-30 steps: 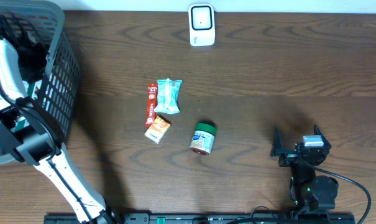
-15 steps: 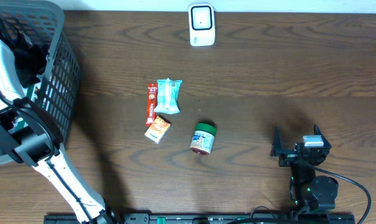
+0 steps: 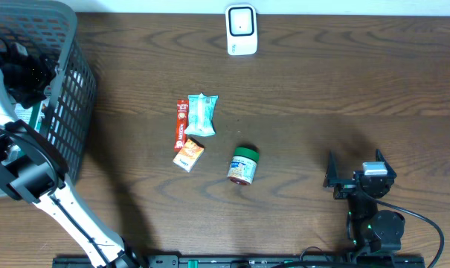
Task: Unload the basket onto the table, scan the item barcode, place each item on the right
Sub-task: 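Grasp the white-lidded cotton-swab cup with the left gripper and lift, then carry the cup out and set it upright behind the green jar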
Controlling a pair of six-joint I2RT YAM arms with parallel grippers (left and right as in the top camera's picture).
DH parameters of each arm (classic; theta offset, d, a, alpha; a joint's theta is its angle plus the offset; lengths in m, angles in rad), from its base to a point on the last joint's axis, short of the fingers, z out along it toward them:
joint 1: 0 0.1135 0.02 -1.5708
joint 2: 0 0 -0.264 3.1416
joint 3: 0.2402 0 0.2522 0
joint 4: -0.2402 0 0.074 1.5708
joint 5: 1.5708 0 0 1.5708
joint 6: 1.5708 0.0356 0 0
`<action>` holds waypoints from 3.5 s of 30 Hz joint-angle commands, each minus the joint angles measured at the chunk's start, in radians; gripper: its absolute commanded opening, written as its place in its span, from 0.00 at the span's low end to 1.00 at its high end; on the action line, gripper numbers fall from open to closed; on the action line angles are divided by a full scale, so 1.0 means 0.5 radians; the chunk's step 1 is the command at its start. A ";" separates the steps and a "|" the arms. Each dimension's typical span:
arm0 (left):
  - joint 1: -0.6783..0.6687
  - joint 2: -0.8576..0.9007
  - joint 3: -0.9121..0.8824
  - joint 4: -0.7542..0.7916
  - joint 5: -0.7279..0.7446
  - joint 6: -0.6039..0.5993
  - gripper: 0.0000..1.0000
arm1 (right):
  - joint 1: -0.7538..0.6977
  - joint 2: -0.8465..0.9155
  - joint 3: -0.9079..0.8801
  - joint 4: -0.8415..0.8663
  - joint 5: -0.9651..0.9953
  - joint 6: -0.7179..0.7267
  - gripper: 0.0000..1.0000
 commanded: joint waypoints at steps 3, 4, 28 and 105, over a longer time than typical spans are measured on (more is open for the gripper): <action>-0.096 0.037 -0.011 -0.010 -0.146 0.024 0.92 | 0.005 0.001 -0.002 -0.008 -0.010 -0.021 0.99; -0.116 0.037 -0.011 -0.010 -0.185 0.025 0.92 | 0.005 0.001 -0.002 -0.008 -0.010 -0.021 0.99; -0.135 0.054 0.013 -0.018 -0.366 -0.014 0.69 | 0.005 0.001 -0.002 -0.008 -0.010 -0.021 0.99; -2.493 -0.858 -1.566 1.230 -0.924 -1.406 0.68 | 0.005 0.001 -0.002 -0.008 -0.010 -0.021 0.99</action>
